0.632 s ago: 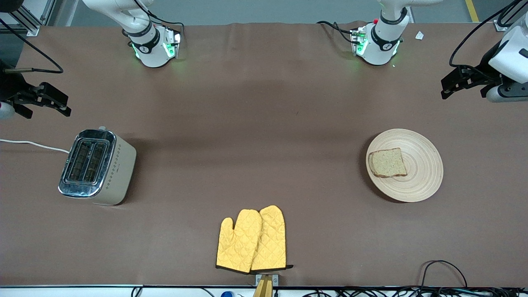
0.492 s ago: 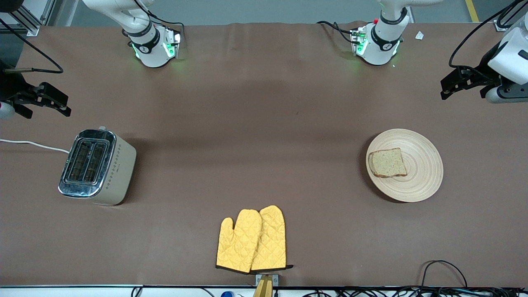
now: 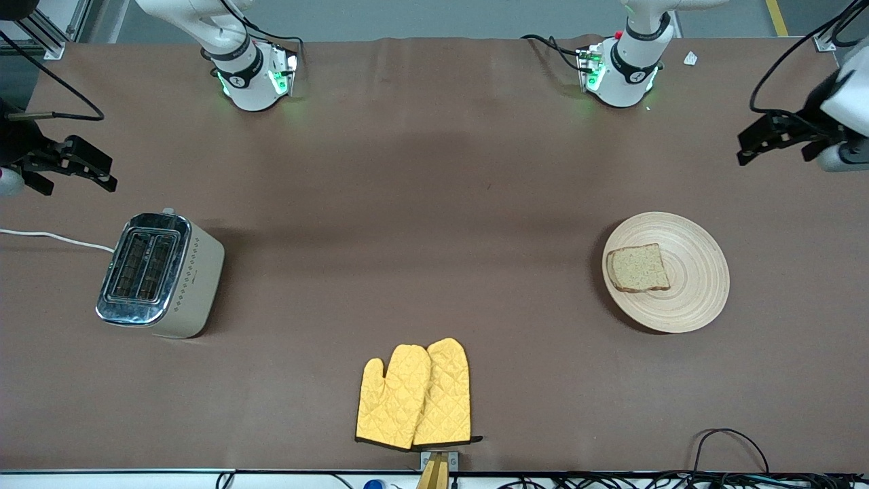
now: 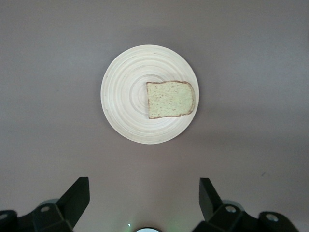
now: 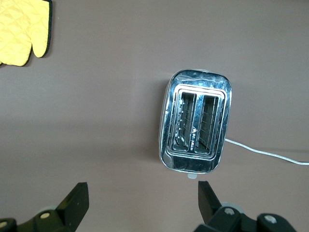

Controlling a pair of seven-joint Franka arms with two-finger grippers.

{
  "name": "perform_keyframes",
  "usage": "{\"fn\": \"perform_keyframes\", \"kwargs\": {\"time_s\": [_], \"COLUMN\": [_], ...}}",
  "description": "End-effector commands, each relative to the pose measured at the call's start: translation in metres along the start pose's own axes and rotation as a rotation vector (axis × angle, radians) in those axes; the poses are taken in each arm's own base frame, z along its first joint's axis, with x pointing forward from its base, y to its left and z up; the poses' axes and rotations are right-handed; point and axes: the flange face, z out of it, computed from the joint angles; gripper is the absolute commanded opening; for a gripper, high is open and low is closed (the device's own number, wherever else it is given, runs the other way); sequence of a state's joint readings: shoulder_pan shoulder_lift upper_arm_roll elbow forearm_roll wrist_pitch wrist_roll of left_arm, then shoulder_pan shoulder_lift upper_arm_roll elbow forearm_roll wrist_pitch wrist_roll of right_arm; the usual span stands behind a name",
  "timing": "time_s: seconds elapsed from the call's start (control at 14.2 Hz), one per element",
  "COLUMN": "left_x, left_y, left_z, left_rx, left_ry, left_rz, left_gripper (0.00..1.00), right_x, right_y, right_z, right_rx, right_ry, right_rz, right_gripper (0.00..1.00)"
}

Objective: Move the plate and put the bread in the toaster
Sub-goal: 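Move the left gripper down toward the wooden plate's rim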

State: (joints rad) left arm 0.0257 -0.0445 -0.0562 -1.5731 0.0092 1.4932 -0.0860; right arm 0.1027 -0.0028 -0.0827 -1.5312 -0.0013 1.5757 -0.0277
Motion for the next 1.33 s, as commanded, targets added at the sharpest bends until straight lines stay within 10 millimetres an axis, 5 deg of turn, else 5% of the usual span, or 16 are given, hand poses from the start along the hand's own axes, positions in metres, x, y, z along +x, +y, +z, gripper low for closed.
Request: {"fn": "perform_keyframes", "kwargs": {"time_s": [0.0,0.14,0.49,0.7,0.98,1.26], "left_x": [0.028,0.047,0.074,0.085,0.087,0.086], "left_y": [-0.071,-0.123,-0.206,-0.25,-0.285,-0.298], "left_z": [0.033,0.071,0.172,0.24,0.326,0.41], "left_rx": [-0.129,-0.218,-0.405,-0.496,-0.643,-0.792], "left_ry": [-0.042,-0.052,-0.108,-0.07,-0.029,0.032], "left_rz": [-0.045,-0.04,-0.155,-0.054,0.017,0.062], "left_gripper": [1.0,1.0,1.0,1.0,1.0,1.0], "right_x": [-0.003,-0.002,-0.002,-0.002,-0.002,-0.002], "right_y": [-0.001,-0.001,-0.001,-0.001,-0.001,-0.001], "right_z": [-0.001,-0.002,0.0,0.0,0.0,0.0], "right_rx": [-0.01,-0.01,-0.01,-0.01,-0.01,-0.01], "right_ry": [0.003,0.005,0.002,0.001,0.001,0.001], "right_rz": [0.0,0.0,0.0,0.0,0.0,0.0], "right_gripper": [1.0,1.0,1.0,1.0,1.0,1.0]}}
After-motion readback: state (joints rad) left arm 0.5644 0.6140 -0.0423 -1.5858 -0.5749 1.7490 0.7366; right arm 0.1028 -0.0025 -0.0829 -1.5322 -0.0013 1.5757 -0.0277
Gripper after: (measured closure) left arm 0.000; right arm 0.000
